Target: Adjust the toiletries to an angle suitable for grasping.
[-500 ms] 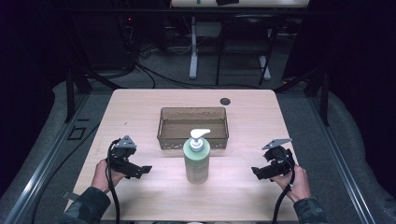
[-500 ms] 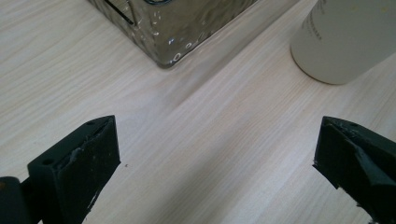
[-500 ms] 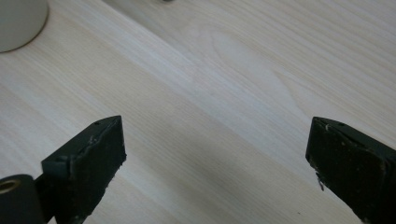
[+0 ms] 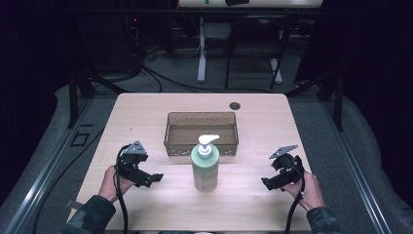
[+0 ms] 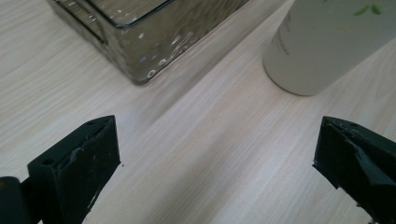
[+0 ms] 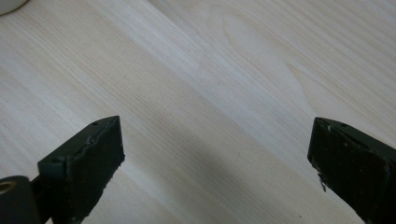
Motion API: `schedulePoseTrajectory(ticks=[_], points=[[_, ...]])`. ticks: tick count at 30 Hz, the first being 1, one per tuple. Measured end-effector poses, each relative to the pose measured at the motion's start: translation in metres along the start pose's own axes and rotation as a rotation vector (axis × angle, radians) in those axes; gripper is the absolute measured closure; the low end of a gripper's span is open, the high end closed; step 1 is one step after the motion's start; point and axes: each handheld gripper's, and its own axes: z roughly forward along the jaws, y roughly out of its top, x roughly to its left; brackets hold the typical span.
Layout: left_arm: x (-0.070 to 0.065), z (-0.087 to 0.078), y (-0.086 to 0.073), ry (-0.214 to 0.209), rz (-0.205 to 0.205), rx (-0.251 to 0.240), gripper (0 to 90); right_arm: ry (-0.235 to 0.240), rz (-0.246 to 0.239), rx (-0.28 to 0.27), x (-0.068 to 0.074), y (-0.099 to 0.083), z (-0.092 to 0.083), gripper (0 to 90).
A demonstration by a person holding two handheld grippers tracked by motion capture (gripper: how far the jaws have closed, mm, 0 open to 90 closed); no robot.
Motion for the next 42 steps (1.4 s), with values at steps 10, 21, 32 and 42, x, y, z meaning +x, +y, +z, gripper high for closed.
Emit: schedulePoseTrajectory(ticks=[10, 21, 32, 42], points=[[-0.022, 0.011, 0.021, -0.094, 0.092, -0.016, 0.0, 0.013, -0.011, -0.007, -0.006, -0.001, 0.000, 2.1], [-0.048, 0.018, 0.044, -0.148, 0.155, -0.053, 0.0, 0.001, -0.020, -0.060, -0.007, -0.001, -0.005, 1.7], [-0.071, 0.026, 0.070, -0.192, 0.193, -0.102, 0.0, 0.012, -0.056, -0.086, -0.004, 0.001, -0.006, 1.7], [-0.081, 0.039, 0.085, -0.223, 0.205, -0.134, 0.0, 0.025, -0.057, -0.101, -0.003, 0.002, -0.007, 1.8]])
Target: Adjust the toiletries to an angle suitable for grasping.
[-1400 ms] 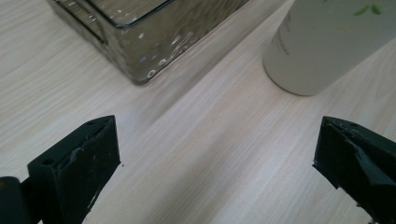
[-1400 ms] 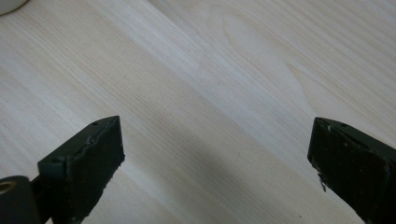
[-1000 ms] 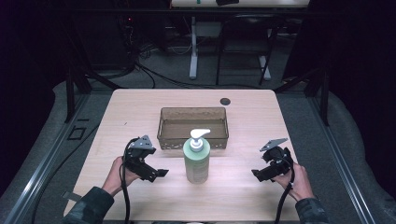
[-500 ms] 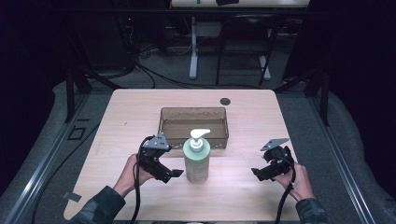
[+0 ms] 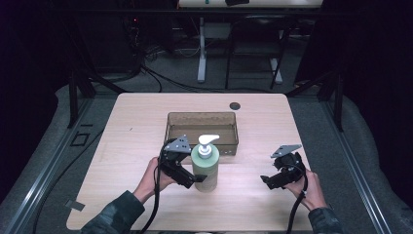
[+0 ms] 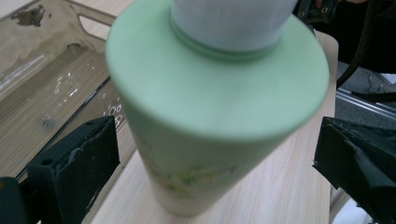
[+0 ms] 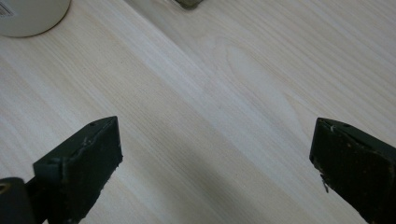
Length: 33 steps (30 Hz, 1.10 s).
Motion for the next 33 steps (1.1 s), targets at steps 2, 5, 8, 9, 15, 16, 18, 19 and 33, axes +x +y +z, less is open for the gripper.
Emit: schedulePoseTrajectory(ticks=[2, 5, 8, 9, 15, 16, 18, 19, 33], points=[[0.000, 0.004, 0.003, 0.000, -0.006, -0.021, 0.0, 0.002, 0.008, 0.000, 0.000, -0.001, 0.000, 1.8], [0.000, 0.008, 0.005, 0.005, -0.002, -0.031, 0.0, 0.004, 0.015, -0.002, -0.001, -0.001, -0.001, 1.9], [-0.001, 0.011, 0.006, 0.021, -0.011, -0.048, 0.5, -0.001, 0.014, -0.003, -0.002, -0.002, -0.001, 2.0], [-0.001, 0.011, 0.006, 0.020, -0.010, -0.057, 3.1, -0.003, 0.015, -0.001, -0.002, -0.002, -0.002, 2.1], [-0.002, 0.008, 0.006, 0.045, -0.001, -0.082, 10.4, 0.001, 0.024, 0.004, -0.002, -0.004, -0.002, 5.0], [-0.002, 0.008, 0.006, 0.047, -0.001, -0.085, 10.5, 0.000, 0.025, 0.003, -0.003, -0.004, -0.002, 4.8], [-0.003, 0.009, 0.006, 0.048, -0.001, -0.089, 10.7, 0.001, 0.026, 0.004, -0.003, -0.004, -0.001, 4.6], [-0.003, 0.009, 0.006, 0.048, 0.002, -0.089, 10.8, 0.001, 0.026, 0.004, -0.003, -0.004, -0.001, 4.5], [0.005, 0.000, 0.000, 0.065, -0.004, -0.086, 11.5, 0.000, 0.030, 0.013, -0.005, -0.004, 0.001, 3.9]])
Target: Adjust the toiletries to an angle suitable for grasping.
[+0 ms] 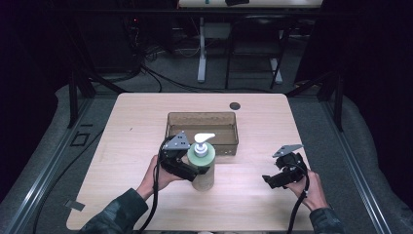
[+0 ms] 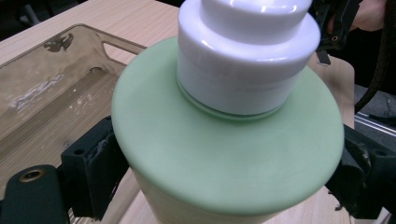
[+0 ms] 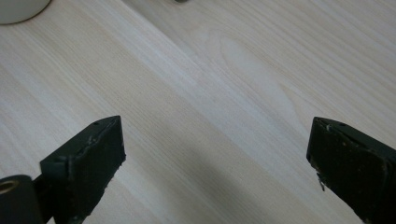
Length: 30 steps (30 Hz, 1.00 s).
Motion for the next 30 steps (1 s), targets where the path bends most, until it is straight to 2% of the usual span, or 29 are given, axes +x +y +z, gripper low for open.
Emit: schedulePoseTrajectory(ticks=[6, 20, 30], points=[[0.008, -0.011, -0.004, 0.025, 0.003, 0.010, 11.8, -0.001, -0.008, 0.003, 0.000, 0.002, 0.002, 3.7], [0.020, -0.031, -0.013, 0.072, -0.027, 0.025, 11.9, -0.015, -0.010, 0.020, -0.002, 0.002, 0.004, 2.6], [0.027, -0.038, -0.016, 0.082, -0.036, 0.037, 11.9, -0.024, 0.006, 0.024, -0.003, -0.003, 0.000, 2.5]])
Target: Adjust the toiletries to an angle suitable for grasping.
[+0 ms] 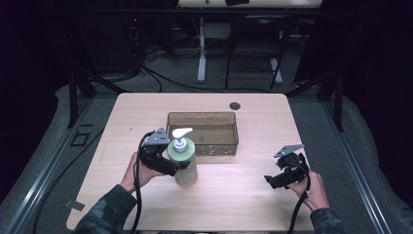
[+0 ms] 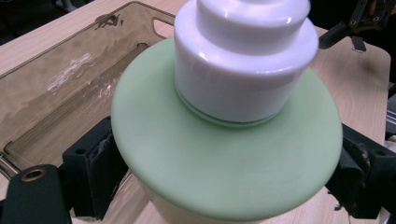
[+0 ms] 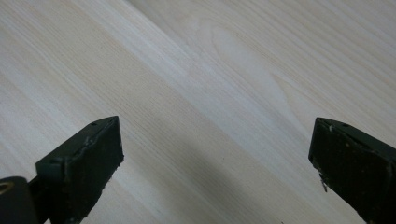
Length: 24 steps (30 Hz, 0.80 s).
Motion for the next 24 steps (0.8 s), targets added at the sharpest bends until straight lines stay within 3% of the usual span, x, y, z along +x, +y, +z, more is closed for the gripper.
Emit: schedulePoseTrajectory(ticks=[24], points=[[0.011, -0.020, -0.010, 0.077, -0.050, 0.024, 11.8, -0.004, -0.011, 0.025, 0.001, 0.001, 0.003, 0.9]])
